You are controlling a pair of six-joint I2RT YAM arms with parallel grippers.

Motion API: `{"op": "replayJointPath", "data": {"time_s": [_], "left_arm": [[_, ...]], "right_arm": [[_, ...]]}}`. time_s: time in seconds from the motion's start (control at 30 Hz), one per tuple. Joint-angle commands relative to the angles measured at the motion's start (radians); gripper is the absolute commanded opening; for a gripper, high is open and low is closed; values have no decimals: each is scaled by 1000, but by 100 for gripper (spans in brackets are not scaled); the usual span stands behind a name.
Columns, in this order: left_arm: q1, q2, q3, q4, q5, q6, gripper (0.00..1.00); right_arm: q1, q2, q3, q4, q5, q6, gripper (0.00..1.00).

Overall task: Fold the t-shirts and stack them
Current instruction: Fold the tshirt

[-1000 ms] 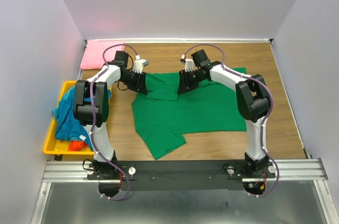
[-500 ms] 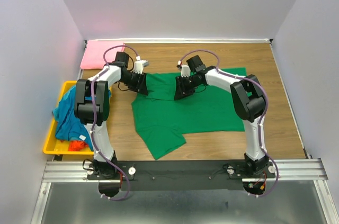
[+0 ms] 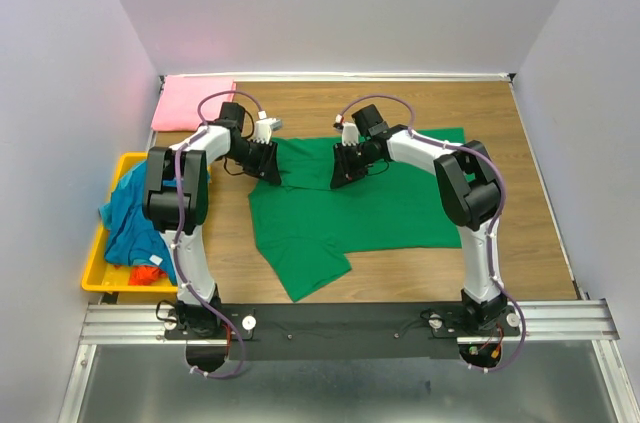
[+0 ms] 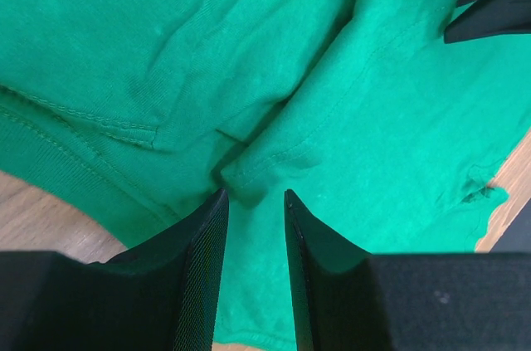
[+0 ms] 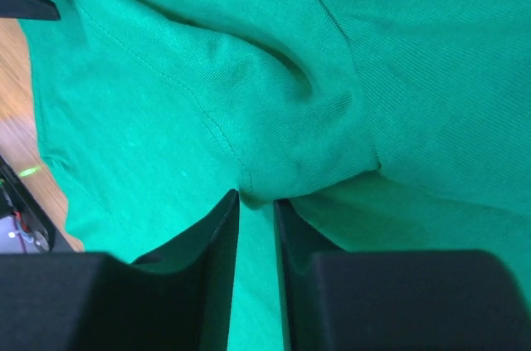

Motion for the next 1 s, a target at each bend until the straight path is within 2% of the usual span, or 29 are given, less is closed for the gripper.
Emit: {"op": "replayJointPath", "data": {"time_s": [0.0,0.17,0.27,0.47,0.5,0.57,0.97], "left_arm": [[-2,28,-12,12,30,-4,41],[-7,38,-9,9,20,-11,41],[-8,25,-7,3,37,-8,36],[-8,-30,-35,-8,68,2,12],[-8,-35,-44,-11,69,4,5],[-8,-45,-50,-25,74,12,0],[-67,-114,-125,-104,82,71,0]], "right_arm": [[6,20,7,10,7,6,26],[8,23,15,8,3,1,12],[6,15,12,8,-7,-2,3],[6,-30,-7,6,-5,-16,1],[6,-37,-11,6,-4,-19,1],[6,-52,-21,5,-4,-27,0],[6,-127,-97,-13,23,-71,0]]}}
